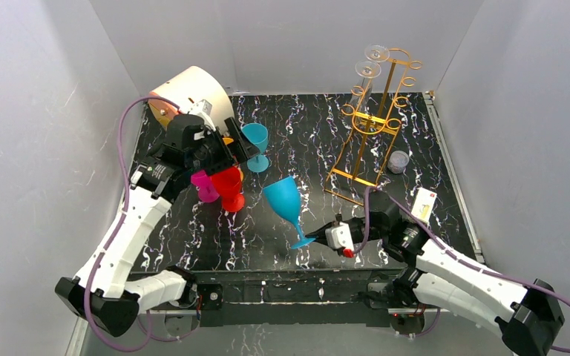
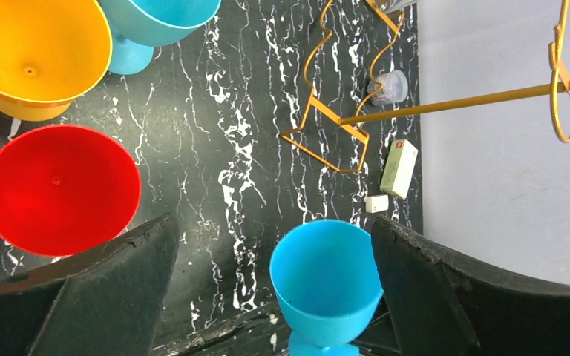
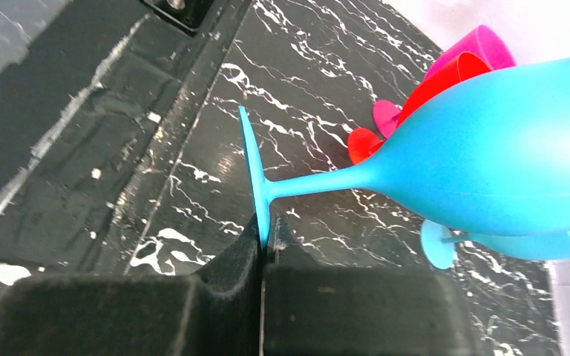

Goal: Take the wine glass off the wine glass rack

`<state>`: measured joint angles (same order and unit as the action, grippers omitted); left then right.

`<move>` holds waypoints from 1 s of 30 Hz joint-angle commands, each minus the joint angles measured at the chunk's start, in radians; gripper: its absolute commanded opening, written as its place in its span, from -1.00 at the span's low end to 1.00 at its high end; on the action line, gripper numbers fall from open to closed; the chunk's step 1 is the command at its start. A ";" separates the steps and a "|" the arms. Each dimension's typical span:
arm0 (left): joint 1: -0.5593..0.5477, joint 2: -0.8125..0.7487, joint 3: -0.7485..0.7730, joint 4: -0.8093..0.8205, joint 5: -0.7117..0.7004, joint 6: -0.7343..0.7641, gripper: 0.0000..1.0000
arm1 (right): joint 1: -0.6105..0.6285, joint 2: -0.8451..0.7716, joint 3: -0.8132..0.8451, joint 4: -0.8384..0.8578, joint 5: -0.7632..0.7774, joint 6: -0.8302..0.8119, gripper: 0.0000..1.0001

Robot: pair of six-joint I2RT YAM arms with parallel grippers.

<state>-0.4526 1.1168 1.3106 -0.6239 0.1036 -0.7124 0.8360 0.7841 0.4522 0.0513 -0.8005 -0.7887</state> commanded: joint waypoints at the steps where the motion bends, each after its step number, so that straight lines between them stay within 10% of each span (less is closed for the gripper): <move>1: 0.031 0.007 -0.013 0.030 0.146 -0.027 0.97 | 0.028 -0.041 -0.025 0.037 0.095 -0.228 -0.97; 15: 0.031 0.063 -0.083 0.082 0.416 0.019 0.76 | 0.045 -0.076 -0.032 0.071 0.225 -0.480 -0.97; 30: 0.031 0.116 -0.062 0.030 0.601 0.148 -0.07 | 0.049 -0.057 -0.002 0.033 0.275 -0.705 -0.97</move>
<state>-0.4244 1.2243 1.2327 -0.5549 0.6144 -0.6193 0.8791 0.7246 0.4187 0.0505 -0.5434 -1.3407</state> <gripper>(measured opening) 0.485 0.042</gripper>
